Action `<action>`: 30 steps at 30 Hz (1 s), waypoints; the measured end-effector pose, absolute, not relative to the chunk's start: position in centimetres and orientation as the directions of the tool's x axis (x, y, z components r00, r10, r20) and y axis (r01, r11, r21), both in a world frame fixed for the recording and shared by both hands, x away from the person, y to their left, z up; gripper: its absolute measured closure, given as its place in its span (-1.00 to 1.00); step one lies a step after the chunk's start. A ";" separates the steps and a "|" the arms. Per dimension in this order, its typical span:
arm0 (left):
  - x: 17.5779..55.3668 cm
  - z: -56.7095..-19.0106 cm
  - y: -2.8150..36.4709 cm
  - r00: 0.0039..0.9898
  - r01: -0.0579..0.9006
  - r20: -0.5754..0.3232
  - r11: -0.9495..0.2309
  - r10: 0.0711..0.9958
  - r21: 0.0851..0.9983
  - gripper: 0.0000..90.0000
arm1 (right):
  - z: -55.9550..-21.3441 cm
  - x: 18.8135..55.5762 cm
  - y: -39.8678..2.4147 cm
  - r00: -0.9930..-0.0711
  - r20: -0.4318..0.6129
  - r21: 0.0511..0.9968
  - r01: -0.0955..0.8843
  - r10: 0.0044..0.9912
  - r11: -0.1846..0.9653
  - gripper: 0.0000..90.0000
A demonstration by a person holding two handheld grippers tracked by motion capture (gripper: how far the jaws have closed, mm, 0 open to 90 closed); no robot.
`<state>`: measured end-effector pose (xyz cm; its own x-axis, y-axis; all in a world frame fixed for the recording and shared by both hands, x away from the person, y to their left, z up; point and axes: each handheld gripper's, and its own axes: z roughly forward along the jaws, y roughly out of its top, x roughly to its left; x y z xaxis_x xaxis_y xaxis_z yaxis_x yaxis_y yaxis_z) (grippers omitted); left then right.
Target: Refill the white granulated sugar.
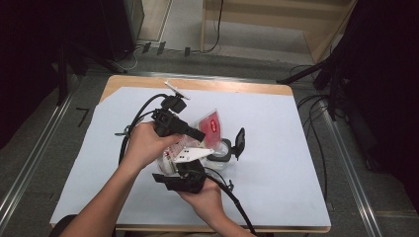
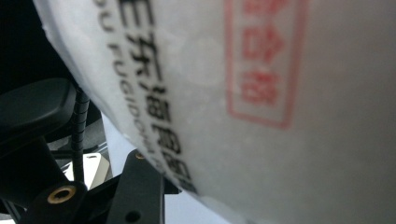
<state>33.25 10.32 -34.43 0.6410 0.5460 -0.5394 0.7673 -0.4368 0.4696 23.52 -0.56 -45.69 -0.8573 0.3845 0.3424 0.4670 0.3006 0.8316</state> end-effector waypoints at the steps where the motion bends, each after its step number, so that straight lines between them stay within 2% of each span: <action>1: 33.2 -34.4 10.3 0.641 0.767 -0.542 -0.436 0.544 0.470 0.71 | -45.7 23.5 -0.6 -0.858 0.343 0.831 0.467 0.382 0.302 0.38; 7: 33.3 -34.5 9.8 0.645 0.763 -0.536 -0.429 0.545 0.484 0.80 | -45.6 23.6 -1.2 -0.870 0.312 0.834 0.444 0.383 0.328 0.35; 13: 33.2 -34.5 9.4 0.646 0.762 -0.539 -0.415 0.541 0.497 0.78 | -45.5 23.6 -1.7 -0.871 0.284 0.835 0.430 0.400 0.343 0.37; 24: 32.7 -34.1 9.5 0.663 0.746 -0.518 -0.426 0.540 0.512 0.56 | -45.3 24.0 -2.1 -0.845 0.390 0.821 0.499 0.366 0.278 0.38; 27: 32.4 -34.0 9.4 0.669 0.740 -0.504 -0.426 0.547 0.520 0.56 | -45.1 24.3 -2.5 -0.836 0.413 0.817 0.515 0.360 0.259 0.38; 30: 32.4 -34.0 9.4 0.665 0.743 -0.497 -0.424 0.558 0.518 0.65 | -45.1 24.1 -2.4 -0.841 0.401 0.821 0.506 0.363 0.266 0.38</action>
